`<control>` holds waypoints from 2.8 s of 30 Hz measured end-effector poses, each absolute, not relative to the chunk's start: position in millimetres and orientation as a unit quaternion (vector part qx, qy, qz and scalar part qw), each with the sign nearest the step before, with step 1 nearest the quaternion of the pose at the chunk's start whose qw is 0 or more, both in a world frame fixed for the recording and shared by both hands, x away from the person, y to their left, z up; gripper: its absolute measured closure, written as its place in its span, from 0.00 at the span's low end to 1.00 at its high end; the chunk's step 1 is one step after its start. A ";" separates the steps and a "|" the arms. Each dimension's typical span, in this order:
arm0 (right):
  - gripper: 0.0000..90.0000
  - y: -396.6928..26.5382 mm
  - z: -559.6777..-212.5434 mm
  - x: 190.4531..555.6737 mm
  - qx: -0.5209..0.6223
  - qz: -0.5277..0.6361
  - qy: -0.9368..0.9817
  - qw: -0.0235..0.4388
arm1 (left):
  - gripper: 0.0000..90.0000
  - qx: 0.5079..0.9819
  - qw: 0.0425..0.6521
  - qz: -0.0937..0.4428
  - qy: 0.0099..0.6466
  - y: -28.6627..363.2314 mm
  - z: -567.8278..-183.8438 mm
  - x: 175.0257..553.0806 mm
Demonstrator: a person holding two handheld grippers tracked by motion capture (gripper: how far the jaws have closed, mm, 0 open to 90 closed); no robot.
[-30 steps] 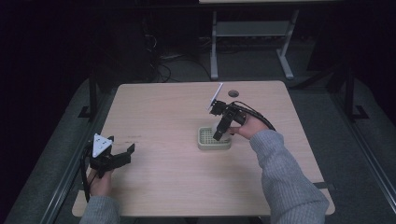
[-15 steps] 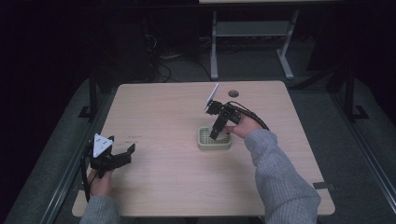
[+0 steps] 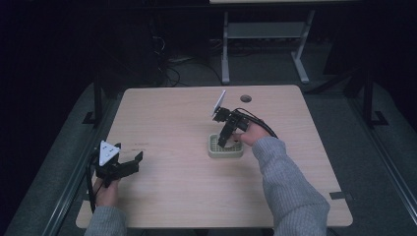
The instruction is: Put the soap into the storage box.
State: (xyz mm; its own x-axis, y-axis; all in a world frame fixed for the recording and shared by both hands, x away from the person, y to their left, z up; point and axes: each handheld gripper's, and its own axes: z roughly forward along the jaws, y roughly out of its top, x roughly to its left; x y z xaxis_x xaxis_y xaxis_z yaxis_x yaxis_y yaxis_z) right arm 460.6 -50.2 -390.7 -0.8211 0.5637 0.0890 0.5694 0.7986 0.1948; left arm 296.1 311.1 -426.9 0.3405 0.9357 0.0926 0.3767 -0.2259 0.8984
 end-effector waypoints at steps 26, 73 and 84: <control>0.27 -39.6 -409.5 465.0 -0.306 -0.082 -0.949 0.006 | 0.16 0.704 0.415 0.339 0.466 312.3 -425.9 296.0; 0.25 -60.9 -389.8 457.1 -0.327 -0.127 -0.936 0.011 | 0.16 0.711 0.409 0.339 0.461 309.4 -426.7 295.4; 0.25 -76.4 -379.1 450.4 -0.330 -0.139 -0.934 0.004 | 0.16 0.711 0.409 0.340 0.460 308.9 -426.5 295.1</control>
